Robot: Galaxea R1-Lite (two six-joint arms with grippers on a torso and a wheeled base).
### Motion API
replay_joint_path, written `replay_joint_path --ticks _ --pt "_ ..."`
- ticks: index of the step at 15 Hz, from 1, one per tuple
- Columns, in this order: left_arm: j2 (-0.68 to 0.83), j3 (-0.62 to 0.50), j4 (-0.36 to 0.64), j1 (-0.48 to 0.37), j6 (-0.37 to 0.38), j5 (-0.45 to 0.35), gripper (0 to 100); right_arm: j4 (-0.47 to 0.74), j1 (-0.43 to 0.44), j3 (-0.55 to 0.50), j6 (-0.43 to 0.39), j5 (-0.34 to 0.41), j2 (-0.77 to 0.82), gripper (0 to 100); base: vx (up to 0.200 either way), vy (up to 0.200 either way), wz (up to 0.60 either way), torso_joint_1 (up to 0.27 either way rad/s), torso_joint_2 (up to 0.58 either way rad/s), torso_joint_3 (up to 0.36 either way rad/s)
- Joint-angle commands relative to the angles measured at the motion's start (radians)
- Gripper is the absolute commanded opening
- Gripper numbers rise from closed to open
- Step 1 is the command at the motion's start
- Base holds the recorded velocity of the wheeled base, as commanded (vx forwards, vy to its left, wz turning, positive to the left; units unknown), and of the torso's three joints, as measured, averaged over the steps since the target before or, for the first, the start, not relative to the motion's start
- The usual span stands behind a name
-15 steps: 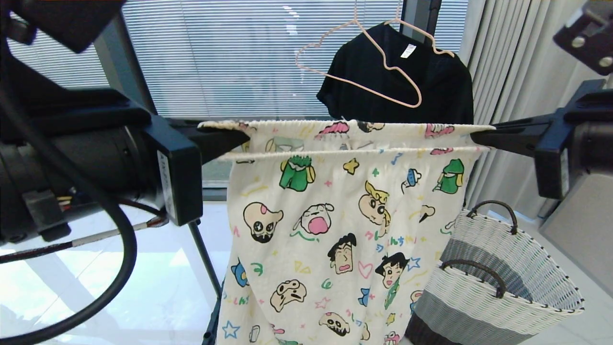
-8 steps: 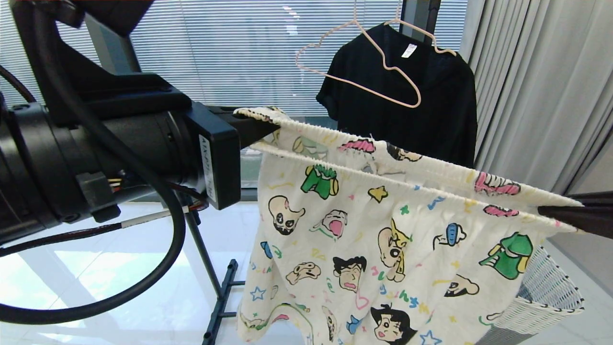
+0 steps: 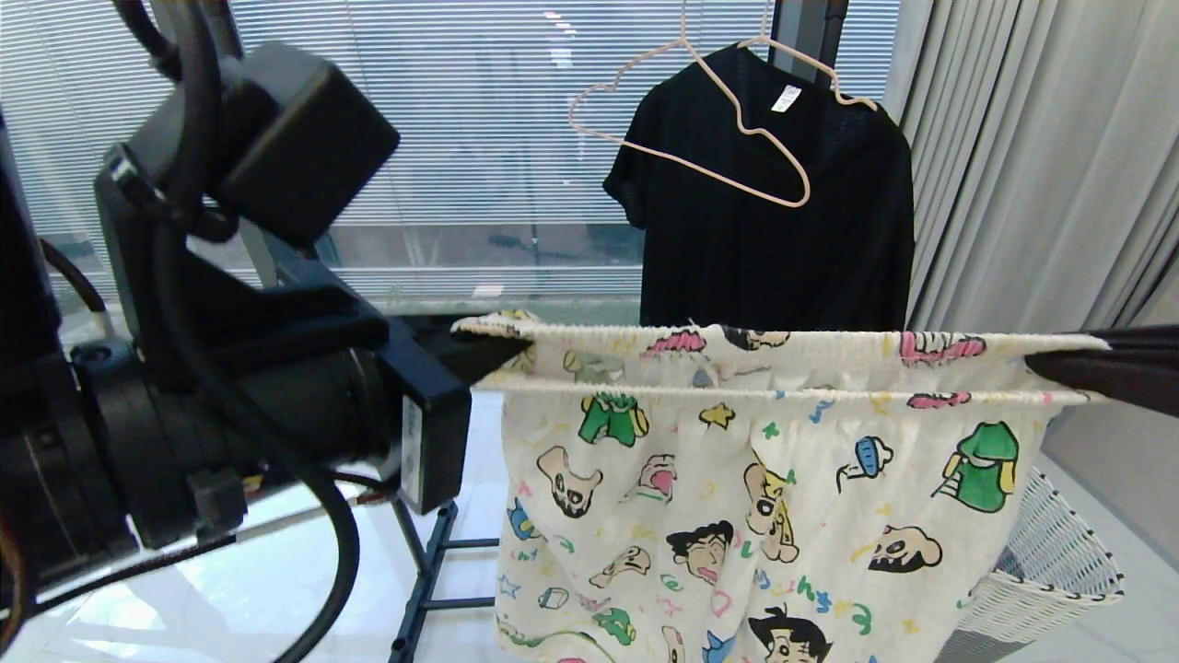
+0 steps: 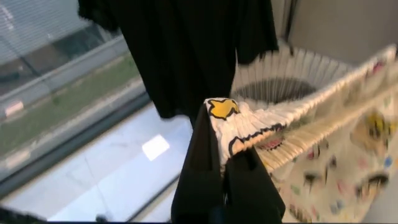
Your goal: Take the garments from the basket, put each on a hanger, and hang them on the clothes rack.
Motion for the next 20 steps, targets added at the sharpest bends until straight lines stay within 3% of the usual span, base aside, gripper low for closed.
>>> replay_joint_path --ticks 1,2,4,6,8,10,12,14,16,20 --pt "-0.055 0.112 0.009 -0.147 -0.063 0.073 0 -0.096 -0.068 -0.004 -0.001 0.003 0.091 0 0.0 0.0 0.0 0.0 0.0 0.0" --pt "-0.053 0.113 0.01 -0.23 -0.107 0.111 0 -0.183 -0.097 -0.01 -0.001 0.004 0.142 0 0.0 0.0 0.0 0.0 0.0 0.0" --pt "-0.055 0.112 0.055 -0.33 -0.113 0.117 0 -0.274 -0.115 -0.048 -0.001 0.004 0.214 0 0.0 0.0 0.0 0.0 0.0 0.0" --pt "-0.056 0.11 0.102 -0.391 -0.115 0.117 0 -0.28 -0.125 -0.1 -0.001 0.004 0.255 0 0.0 0.0 0.0 0.0 0.0 0.0" --pt "-0.056 0.109 0.102 -0.393 -0.113 0.12 0 -0.28 -0.137 -0.122 -0.001 0.006 0.265 0 0.0 0.0 0.0 0.0 0.0 0.0" --pt "-0.058 0.103 0.102 -0.373 -0.112 0.16 0 -0.272 -0.148 -0.117 -0.001 0.004 0.254 0 0.0 0.0 0.0 0.0 0.0 0.0" --pt "-0.036 0.092 0.095 -0.221 -0.095 0.228 0 -0.182 -0.148 -0.117 -0.001 0.004 0.211 0 0.0 0.0 0.0 0.0 0.0 0.0" --pt "-0.005 0.064 0.018 -0.097 -0.067 0.245 0 -0.041 -0.143 -0.123 -0.001 0.037 0.159 0 0.0 0.0 0.0 0.0 0.0 0.0" --pt "0.028 0.037 -0.079 -0.069 -0.064 0.26 0 0.037 -0.138 -0.122 -0.001 0.092 0.131 0 0.0 0.0 0.0 0.0 0.0 0.0" --pt "0.042 0.035 -0.082 -0.08 -0.064 0.26 0 0.033 -0.14 -0.12 -0.001 0.09 0.133 0 0.0 0.0 0.0 0.0 0.0 0.0"
